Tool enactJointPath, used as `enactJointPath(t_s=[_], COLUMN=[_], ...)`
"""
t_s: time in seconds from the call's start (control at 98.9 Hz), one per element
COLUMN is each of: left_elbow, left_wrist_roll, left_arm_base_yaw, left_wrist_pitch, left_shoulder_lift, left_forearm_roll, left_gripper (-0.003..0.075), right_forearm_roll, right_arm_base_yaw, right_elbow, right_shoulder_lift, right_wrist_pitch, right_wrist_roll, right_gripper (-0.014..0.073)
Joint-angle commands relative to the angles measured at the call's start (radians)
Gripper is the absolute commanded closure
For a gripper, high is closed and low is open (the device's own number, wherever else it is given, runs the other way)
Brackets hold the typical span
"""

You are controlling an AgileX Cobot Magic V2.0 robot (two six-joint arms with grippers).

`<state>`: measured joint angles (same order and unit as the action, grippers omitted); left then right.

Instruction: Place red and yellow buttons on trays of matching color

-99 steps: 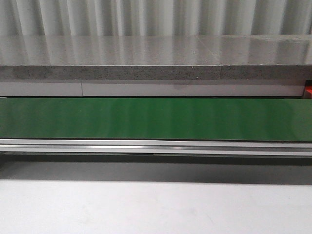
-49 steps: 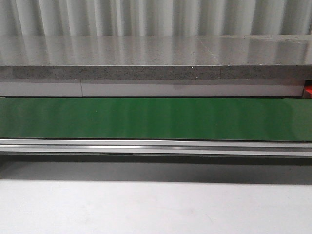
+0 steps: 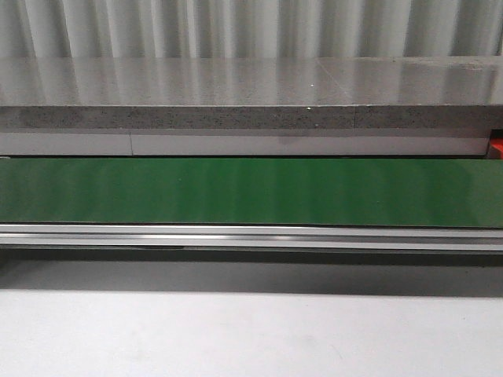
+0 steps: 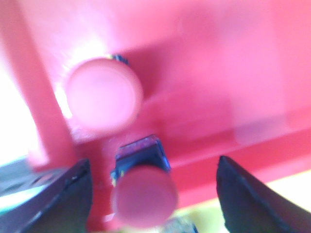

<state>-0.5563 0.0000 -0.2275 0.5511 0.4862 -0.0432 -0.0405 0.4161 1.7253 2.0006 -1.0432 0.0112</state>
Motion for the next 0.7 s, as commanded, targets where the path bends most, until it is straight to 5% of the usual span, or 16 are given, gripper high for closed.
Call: enactJointPath(t_s=[0.0,0.131,0.374,0.687], left_elbow=[-0.03,-0.03,-0.03,-0.03], left_wrist_roll=[-0.013,-0.013,-0.013,-0.013], left_arm_base_yaw=[-0.007,-0.007,-0.007,-0.007], left_wrist_pitch=[-0.076,-0.076,-0.076,-0.076], left_shoulder_lift=[0.002,0.002,0.002,0.002], left_forearm_roll=[-0.009,-0.009,-0.009,-0.009], left_gripper=[0.0726,0.0726,0.0726,0.0726], right_forearm_roll=[-0.001,0.008,0.011,0.055], right_arm_base_yaw=[-0.001,-0.013,-0.124,-0.325], right_elbow=[0.027,0.026,-0.024,-0.253], right_shoulder_lift=[-0.12,-0.204,-0.346,-0.543], right_wrist_pitch=[-0.004,-0.051,-0.077,-0.036], right_wrist_roll=[0.013,0.013,0.012,0.012], right_gripper=[0.0058,0.0192,0.067,0.0662])
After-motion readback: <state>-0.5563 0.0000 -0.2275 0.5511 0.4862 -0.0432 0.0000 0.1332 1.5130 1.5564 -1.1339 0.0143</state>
